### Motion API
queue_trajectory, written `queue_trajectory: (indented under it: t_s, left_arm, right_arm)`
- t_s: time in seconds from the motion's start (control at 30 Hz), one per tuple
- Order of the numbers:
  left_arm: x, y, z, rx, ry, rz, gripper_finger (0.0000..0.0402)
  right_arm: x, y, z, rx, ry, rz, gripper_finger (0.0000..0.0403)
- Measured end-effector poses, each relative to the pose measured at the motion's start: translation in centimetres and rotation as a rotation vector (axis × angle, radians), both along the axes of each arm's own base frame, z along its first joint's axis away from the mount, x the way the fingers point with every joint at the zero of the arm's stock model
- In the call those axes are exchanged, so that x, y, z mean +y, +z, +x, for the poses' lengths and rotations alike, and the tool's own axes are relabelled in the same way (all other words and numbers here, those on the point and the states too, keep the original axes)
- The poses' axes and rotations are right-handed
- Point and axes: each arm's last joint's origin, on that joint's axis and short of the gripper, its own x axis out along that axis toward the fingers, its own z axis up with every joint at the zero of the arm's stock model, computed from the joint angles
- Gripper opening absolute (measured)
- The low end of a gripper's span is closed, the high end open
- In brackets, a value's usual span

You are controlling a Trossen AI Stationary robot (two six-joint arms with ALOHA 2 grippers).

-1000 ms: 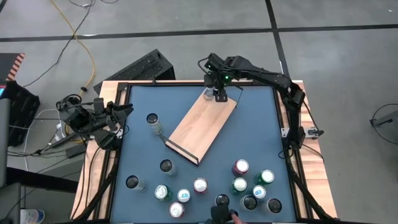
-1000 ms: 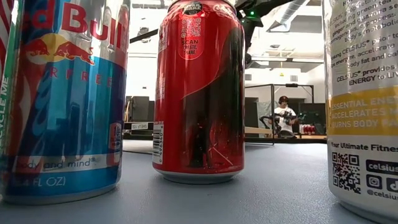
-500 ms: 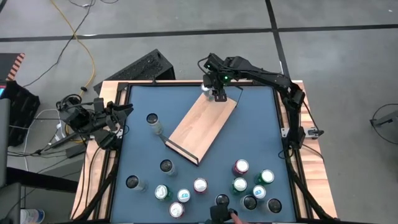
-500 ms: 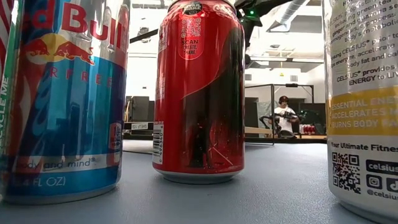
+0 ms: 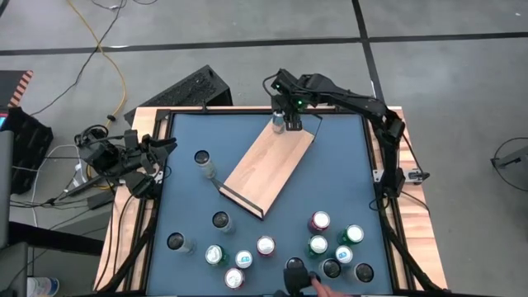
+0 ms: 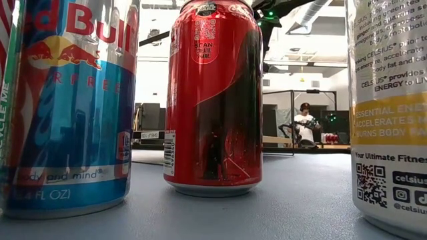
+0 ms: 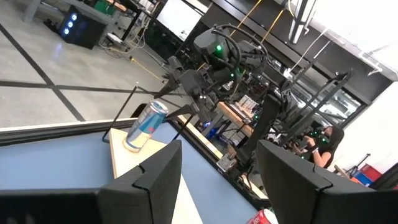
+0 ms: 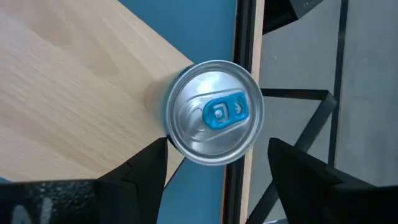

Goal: Place canned beverage on shelf
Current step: Put the middle blue soda can on the shelf

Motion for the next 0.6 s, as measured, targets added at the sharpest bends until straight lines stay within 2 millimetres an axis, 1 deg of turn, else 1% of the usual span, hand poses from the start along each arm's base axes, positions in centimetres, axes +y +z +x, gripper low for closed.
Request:
queue_trajectory:
  t_s: [0.1,0.2,0.43,0.6]
  left_arm:
    - [0.0,0.0,0.0,0.000,0.000,0.000,0.0194]
    - [0.0,0.0,0.0,0.000,0.000,0.001,0.0194]
    - [0.0,0.0,0.0,0.001,0.000,0.002,0.0194]
    - [0.0,0.0,0.0,0.006,0.001,0.010,0.0194]
  right_arm:
    - [0.4,0.7,-0.1,-0.037,-0.040,0.009,0.0260]
    - [0.9,1.1,-0.1,-0.096,-0.129,0.049,0.0260]
    - [2.1,1.3,0.7,-0.265,-0.471,0.197,0.0260]
    - [2.7,1.7,1.6,-0.391,-0.661,0.172,0.0260]
